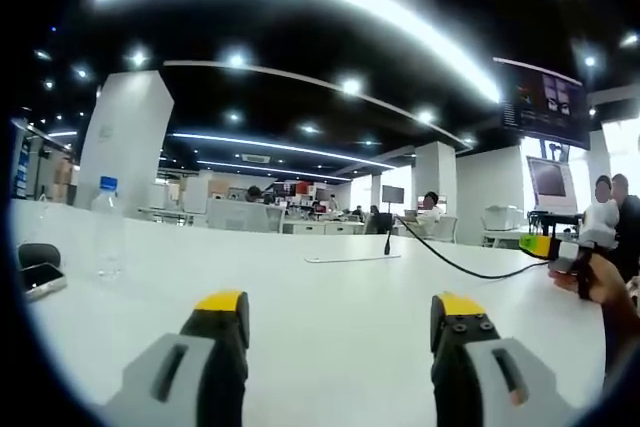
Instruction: Locate the USB plug end of the data cable currently connected to the USB port on the desk. Grip the plug, withdraw it from the port, and place it onto the desktop.
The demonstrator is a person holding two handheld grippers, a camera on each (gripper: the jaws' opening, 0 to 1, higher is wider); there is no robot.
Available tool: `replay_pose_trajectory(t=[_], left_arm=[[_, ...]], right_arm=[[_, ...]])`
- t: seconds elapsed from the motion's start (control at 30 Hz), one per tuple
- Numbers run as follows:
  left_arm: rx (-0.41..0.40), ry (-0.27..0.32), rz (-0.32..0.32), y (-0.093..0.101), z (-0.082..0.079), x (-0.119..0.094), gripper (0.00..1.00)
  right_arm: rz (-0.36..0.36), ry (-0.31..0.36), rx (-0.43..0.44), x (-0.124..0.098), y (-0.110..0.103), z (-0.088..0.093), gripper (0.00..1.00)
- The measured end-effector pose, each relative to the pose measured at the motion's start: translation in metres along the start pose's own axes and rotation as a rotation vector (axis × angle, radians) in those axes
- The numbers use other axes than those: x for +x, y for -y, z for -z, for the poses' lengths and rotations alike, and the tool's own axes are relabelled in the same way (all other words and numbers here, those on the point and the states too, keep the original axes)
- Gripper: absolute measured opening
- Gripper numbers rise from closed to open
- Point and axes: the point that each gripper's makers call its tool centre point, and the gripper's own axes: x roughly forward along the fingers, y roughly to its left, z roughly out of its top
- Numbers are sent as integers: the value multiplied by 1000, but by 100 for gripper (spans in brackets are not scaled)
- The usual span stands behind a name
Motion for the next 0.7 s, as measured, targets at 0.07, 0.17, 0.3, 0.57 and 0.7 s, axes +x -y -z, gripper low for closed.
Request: replay_pose_trajectory(t=[0.07,0.17,0.3,0.57,0.7], left_arm=[[0,-2,-1,0,0,1,74],[20,-2,2,1,-1,2,74],[15,-3,6,0,-2,2,75],[29,11,7,2,-12,1,75],[41,9,12,3,-14,3,75]], right_arm=[[1,2,-1,0,0,-1,56],[-4,9,7,1,0,-2,56],[-5,10,11,3,0,-3,56],[-10,12,4,4,-1,-5,57],[-12,13,-1,5,-2,-8,57]])
